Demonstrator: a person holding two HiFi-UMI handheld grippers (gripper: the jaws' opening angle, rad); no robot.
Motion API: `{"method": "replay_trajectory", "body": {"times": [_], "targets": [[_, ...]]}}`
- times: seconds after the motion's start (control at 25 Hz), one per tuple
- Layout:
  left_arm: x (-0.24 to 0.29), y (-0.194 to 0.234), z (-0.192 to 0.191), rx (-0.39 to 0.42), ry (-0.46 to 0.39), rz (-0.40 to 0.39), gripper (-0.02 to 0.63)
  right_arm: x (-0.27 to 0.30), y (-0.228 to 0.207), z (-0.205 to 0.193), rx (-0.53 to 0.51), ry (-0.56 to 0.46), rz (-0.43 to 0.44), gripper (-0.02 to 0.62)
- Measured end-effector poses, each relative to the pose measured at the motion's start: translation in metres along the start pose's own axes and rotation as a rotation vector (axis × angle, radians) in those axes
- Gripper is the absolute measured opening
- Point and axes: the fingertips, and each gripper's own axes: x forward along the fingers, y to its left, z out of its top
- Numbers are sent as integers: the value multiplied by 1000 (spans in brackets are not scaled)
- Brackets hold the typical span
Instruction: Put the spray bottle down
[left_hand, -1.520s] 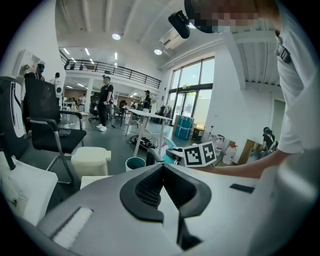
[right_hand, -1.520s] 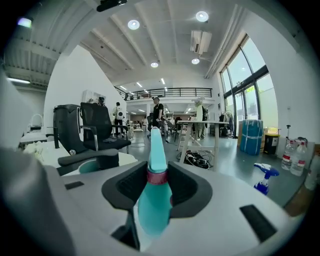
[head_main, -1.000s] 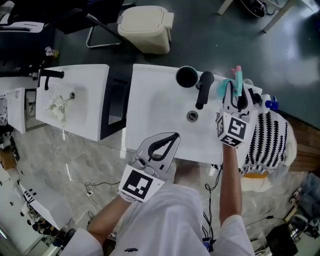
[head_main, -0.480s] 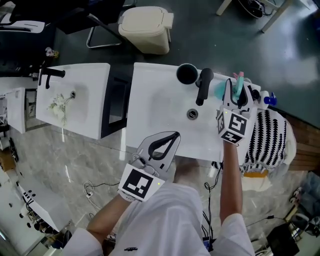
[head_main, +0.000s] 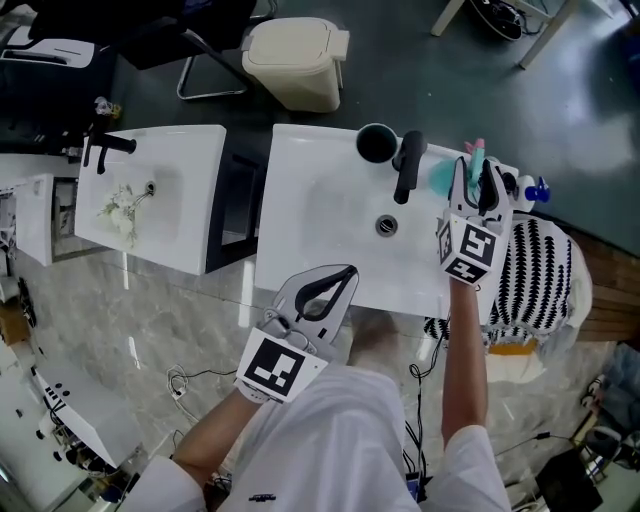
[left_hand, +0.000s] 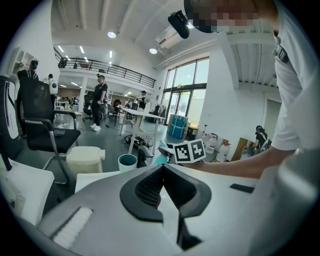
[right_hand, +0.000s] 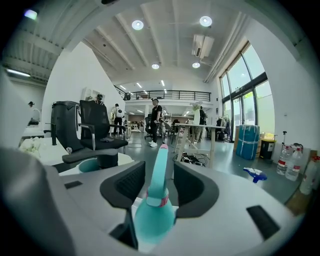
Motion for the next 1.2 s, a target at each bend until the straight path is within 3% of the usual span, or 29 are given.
{"method": "replay_trajectory", "body": {"times": [0.28,0.56,0.96,1.2], "targets": [[-12,-11,12,16,-38,-9,2,-46,5,23,17,-25,11,155],[-35,-25,30,36,-76,-20,2,-117,18,54,-31,-19,63,152],[-65,-45,55,67,-133,-69,2,-222,39,102,-27,-5,120,67],[-80,-48,61,79,-152,-78,2,-270,41,126,-11,-29,103,41]]}}
